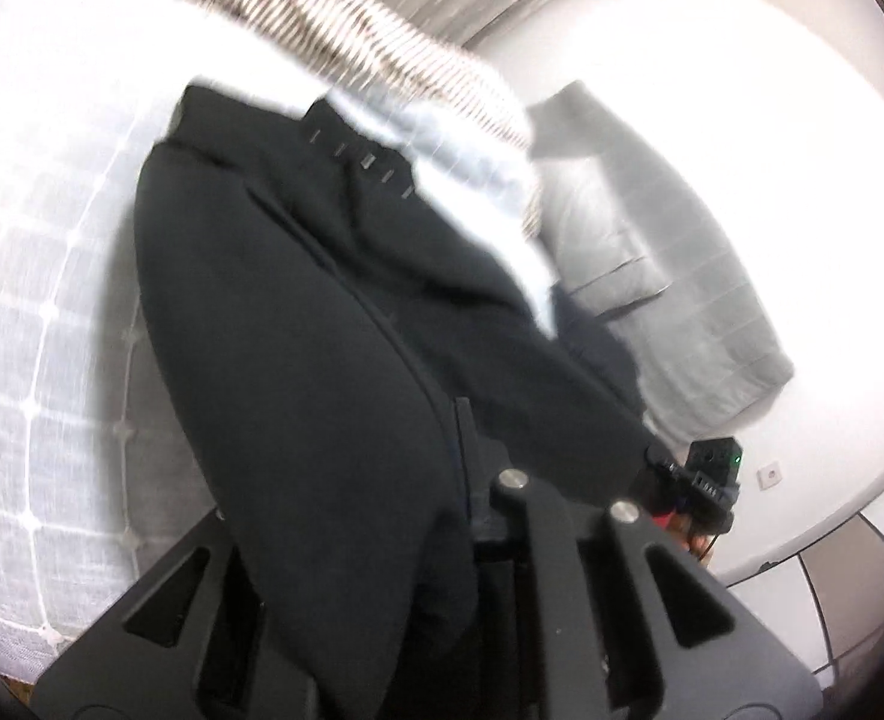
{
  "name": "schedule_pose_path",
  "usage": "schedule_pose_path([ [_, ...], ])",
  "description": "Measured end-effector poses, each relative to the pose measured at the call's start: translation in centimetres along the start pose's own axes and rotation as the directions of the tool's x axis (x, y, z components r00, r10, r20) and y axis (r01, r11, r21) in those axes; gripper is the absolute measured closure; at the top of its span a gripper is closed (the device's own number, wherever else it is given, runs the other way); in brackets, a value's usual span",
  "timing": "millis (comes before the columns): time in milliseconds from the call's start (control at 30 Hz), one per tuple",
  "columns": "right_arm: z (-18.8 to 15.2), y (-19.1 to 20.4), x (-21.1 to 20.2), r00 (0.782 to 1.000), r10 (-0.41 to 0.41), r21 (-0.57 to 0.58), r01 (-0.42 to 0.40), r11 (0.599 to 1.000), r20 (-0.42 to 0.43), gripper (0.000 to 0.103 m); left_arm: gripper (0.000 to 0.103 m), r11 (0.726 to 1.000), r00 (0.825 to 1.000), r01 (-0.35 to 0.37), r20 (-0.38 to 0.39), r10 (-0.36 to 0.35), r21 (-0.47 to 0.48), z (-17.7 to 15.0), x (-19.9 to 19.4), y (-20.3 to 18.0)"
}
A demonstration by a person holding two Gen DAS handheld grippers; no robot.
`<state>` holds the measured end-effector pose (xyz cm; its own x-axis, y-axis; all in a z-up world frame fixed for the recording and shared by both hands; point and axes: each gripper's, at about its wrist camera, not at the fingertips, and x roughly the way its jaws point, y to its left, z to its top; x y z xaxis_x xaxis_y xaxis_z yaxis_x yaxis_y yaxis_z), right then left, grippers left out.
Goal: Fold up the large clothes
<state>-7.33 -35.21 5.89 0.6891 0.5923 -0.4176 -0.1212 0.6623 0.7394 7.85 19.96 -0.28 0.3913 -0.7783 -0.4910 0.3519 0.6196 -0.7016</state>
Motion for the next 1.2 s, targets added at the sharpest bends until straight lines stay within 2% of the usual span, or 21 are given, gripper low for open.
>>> schedule_pose_path([
  [133,0.0,2.8,-2.3,0.996,0.057,-0.045,-0.054,0.998,0.065,0.090,0.089,0.997,0.996,0.041,0.075,-0.046,0.058,0.2,-3.7,-2.7],
  [267,0.1,5.6,-5.7,0.989,0.081,-0.081,-0.071,0.994,0.124,0.090,0.089,0.988,0.988,0.035,0.144,-0.056,0.148,0.1,-7.7,-6.1],
  [400,0.0,8.0,-10.1,0.972,0.118,-0.126,-0.093,0.988,0.203,0.090,0.088,0.976,0.976,0.060,0.192,-0.101,0.211,-0.4,-10.6,-8.2],
  [467,0.5,8.5,-11.2,0.966,0.127,-0.128,-0.099,0.987,0.227,0.090,0.088,0.977,0.975,0.068,0.196,-0.108,0.201,0.0,-10.8,-8.1],
  [533,1.2,8.5,-10.9,0.966,0.113,-0.117,-0.088,0.989,0.231,0.090,0.088,0.987,0.978,0.056,0.191,-0.085,0.153,0.8,-9.9,-6.6],
  [667,4.3,5.8,-8.0,0.980,0.000,-0.009,0.002,1.000,0.201,0.090,0.088,0.999,0.990,0.007,0.143,-0.012,0.035,3.6,-5.9,-2.4],
  [767,7.4,3.1,-3.8,0.978,-0.115,0.053,0.107,0.993,0.177,0.090,0.088,0.999,0.991,-0.035,0.131,0.038,-0.030,6.4,-2.5,1.0],
  [867,10.1,0.6,-0.1,0.975,-0.163,0.119,0.145,0.982,0.154,0.090,0.087,0.995,0.988,-0.065,0.131,0.076,-0.081,9.1,1.3,4.1],
  [967,12.5,-2.4,4.5,0.961,-0.259,0.184,0.239,0.953,0.095,0.089,0.087,0.986,0.981,-0.135,0.123,0.147,-0.102,10.8,5.6,6.6],
  [1033,13.5,-4.6,7.9,0.949,-0.312,0.229,0.295,0.927,0.040,0.089,0.086,0.976,0.979,-0.161,0.103,0.177,-0.147,11.4,8.2,8.6],
  [1100,13.7,-6.5,10.6,0.934,-0.357,0.246,0.345,0.906,0.006,0.088,0.086,0.960,0.975,-0.183,0.086,0.205,-0.211,11.5,10.7,10.9],
  [1200,13.3,-9.0,13.4,0.907,-0.420,0.237,0.411,0.880,-0.015,0.081,0.086,0.939,0.963,-0.234,0.072,0.259,-0.251,10.8,12.9,13.4],
])
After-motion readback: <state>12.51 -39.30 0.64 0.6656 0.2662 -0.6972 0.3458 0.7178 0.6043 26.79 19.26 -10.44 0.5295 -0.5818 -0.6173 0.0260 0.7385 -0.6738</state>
